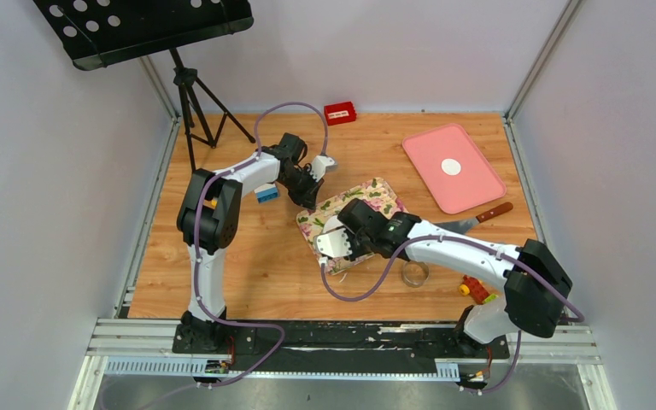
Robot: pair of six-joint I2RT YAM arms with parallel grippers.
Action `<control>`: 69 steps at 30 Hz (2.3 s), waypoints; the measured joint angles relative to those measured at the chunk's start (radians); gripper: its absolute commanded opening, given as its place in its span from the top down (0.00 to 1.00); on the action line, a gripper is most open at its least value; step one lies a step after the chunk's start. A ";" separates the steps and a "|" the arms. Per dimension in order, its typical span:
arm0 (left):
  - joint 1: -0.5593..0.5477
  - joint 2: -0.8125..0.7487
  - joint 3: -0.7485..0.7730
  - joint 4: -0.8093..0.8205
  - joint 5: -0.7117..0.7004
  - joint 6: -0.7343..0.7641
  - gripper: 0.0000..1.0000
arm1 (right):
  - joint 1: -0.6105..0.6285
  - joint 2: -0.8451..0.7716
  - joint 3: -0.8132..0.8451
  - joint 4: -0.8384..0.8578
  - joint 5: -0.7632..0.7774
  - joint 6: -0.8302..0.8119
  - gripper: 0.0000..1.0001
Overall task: Roll out the dumpling wrappers from the dough
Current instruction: Flatten out the dough on the work surface.
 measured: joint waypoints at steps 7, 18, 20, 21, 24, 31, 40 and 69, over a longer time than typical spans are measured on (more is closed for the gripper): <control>0.000 0.000 0.000 0.000 0.000 0.000 1.00 | 0.000 0.003 0.029 -0.063 -0.031 0.000 1.00; 0.000 0.000 0.000 0.000 0.000 0.000 1.00 | 0.000 -0.002 0.051 -0.141 -0.068 -0.001 1.00; 0.000 0.000 0.000 0.000 0.000 0.000 1.00 | 0.002 -0.003 0.055 -0.151 -0.072 -0.001 1.00; 0.000 0.000 0.000 0.000 0.000 0.000 1.00 | 0.003 -0.004 0.056 -0.155 -0.074 -0.001 1.00; 0.000 0.000 0.000 0.000 -0.001 0.000 1.00 | 0.007 -0.010 0.061 -0.177 -0.077 -0.001 1.00; 0.000 0.000 0.000 0.000 -0.001 0.000 1.00 | 0.026 -0.027 0.081 -0.286 -0.098 -0.004 1.00; -0.007 -0.021 -0.013 0.006 -0.016 -0.006 0.28 | -0.015 -0.034 0.148 -0.339 -0.113 0.049 1.00; -0.060 -0.599 -0.066 -0.193 0.385 0.225 0.01 | -0.335 -0.176 0.185 -0.122 -0.740 0.429 1.00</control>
